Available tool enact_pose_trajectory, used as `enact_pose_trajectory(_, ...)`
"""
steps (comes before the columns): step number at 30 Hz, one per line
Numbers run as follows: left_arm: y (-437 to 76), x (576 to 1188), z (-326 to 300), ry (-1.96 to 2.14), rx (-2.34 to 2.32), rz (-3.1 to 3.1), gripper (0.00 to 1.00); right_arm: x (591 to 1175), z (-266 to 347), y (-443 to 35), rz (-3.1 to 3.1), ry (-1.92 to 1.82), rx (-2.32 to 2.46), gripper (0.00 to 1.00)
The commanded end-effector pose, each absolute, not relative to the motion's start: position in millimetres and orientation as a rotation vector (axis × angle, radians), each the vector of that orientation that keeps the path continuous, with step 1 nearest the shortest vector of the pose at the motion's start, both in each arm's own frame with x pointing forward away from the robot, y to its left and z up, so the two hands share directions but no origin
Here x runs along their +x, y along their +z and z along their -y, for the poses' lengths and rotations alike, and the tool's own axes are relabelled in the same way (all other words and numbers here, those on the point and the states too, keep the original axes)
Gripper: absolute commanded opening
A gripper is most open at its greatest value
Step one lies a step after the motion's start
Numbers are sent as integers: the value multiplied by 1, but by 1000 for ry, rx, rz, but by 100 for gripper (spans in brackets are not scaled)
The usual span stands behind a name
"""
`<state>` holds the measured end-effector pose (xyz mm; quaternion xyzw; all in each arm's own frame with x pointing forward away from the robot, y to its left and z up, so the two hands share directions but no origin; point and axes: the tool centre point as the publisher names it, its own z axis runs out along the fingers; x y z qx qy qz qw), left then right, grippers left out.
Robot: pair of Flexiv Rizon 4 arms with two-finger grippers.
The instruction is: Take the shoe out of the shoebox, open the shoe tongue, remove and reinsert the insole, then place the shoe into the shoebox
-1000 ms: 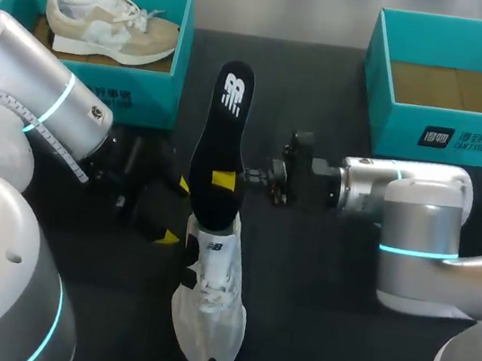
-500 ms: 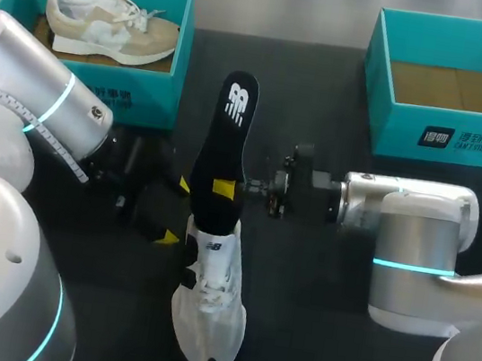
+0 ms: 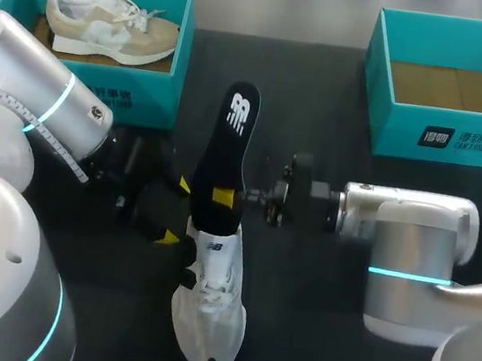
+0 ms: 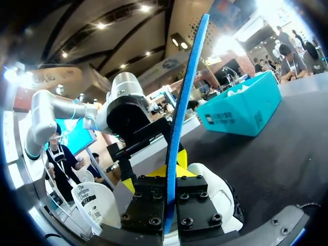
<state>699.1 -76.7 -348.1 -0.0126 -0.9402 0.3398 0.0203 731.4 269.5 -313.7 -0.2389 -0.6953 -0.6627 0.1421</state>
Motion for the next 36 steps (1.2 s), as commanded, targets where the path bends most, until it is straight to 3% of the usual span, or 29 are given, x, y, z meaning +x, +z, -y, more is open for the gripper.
enact_pose_trajectory(1,-348,699,77,1053,-39,2917,100,723,-270,-317,2011,-1911,-704,0)
enact_pose_trajectory(36,-348,699,77,1053,-39,2917,100,691,-271,-358,1966,-1638,-739,0)
